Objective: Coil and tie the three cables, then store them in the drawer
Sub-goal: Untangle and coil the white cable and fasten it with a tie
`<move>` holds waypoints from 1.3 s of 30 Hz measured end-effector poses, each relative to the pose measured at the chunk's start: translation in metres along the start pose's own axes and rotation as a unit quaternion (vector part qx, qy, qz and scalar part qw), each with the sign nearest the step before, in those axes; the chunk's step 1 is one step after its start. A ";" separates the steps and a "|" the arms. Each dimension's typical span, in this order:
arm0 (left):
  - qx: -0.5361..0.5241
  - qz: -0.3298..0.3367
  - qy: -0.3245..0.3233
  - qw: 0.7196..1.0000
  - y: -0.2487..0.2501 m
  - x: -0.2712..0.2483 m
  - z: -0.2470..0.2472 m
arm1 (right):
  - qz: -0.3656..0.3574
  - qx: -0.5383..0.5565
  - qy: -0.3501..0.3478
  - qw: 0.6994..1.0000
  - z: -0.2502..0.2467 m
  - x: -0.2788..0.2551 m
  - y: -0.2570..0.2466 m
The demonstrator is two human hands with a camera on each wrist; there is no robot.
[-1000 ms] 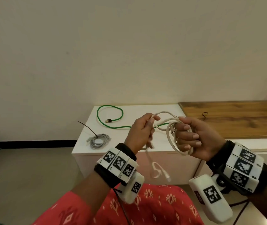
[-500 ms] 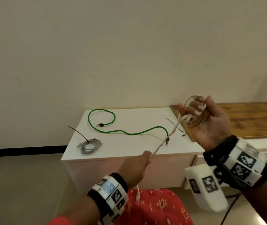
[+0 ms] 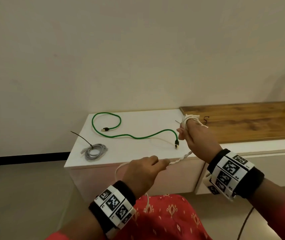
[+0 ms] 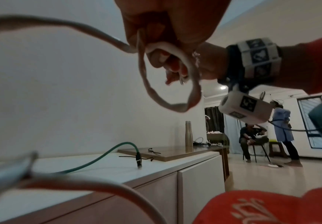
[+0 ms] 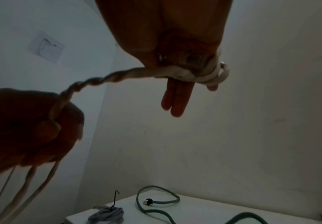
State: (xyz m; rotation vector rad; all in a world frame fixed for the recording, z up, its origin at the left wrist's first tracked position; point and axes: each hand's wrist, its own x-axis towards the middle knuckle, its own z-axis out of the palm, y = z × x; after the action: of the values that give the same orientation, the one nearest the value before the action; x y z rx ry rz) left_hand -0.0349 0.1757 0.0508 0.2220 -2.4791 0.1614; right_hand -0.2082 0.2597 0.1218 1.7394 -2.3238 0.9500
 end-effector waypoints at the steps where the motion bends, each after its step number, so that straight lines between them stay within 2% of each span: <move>1: -0.004 -0.008 0.010 1.000 -0.001 0.002 -0.002 | 0.005 -0.030 -0.031 0.999 -0.001 -0.001 0.000; 8: -0.029 -0.073 0.075 0.994 -0.017 0.005 -0.004 | -0.001 -0.043 -0.187 0.981 -0.003 -0.004 -0.009; 12: -0.035 -0.126 0.066 0.989 -0.027 0.006 -0.003 | 0.013 0.097 -0.292 0.951 0.000 -0.008 -0.008; 17: -0.074 -0.173 0.067 0.980 -0.029 0.010 -0.004 | 0.069 0.245 -0.357 0.899 0.003 -0.007 -0.011; 21: -0.128 -0.232 0.029 0.964 -0.029 0.017 -0.001 | 0.101 0.390 -0.415 0.816 -0.001 -0.009 -0.014; 24: -0.195 -0.240 0.013 0.951 -0.032 0.020 0.004 | 0.122 0.539 -0.412 0.725 -0.002 -0.009 -0.012; 26: -0.222 -0.222 -0.017 0.949 -0.032 0.019 0.007 | 0.126 0.633 -0.407 0.646 -0.003 -0.006 -0.009; 29: -0.218 -0.206 -0.060 0.952 -0.029 0.013 0.013 | 0.108 0.755 -0.426 0.487 -0.002 -0.001 -0.011; 30: -0.242 -0.215 -0.069 0.943 -0.028 0.010 0.016 | 0.112 0.777 -0.416 0.459 -0.001 0.000 -0.013; 33: -0.333 -0.259 -0.076 0.903 -0.026 0.004 0.015 | 0.105 0.815 -0.374 0.430 0.000 0.002 -0.016; 35: -0.400 -0.282 -0.050 0.871 -0.022 0.003 0.010 | 0.102 0.842 -0.335 0.411 -0.006 0.003 -0.015; 39: -0.504 -0.354 0.076 0.784 -0.017 0.006 0.004 | 0.122 0.857 -0.259 0.429 -0.016 0.006 -0.008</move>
State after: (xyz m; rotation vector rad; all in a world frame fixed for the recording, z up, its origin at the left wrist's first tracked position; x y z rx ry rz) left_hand -0.0390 0.1577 0.0524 0.5991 -1.8234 -1.3577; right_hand -0.2076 0.2618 0.1410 1.7805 -0.9312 4.2508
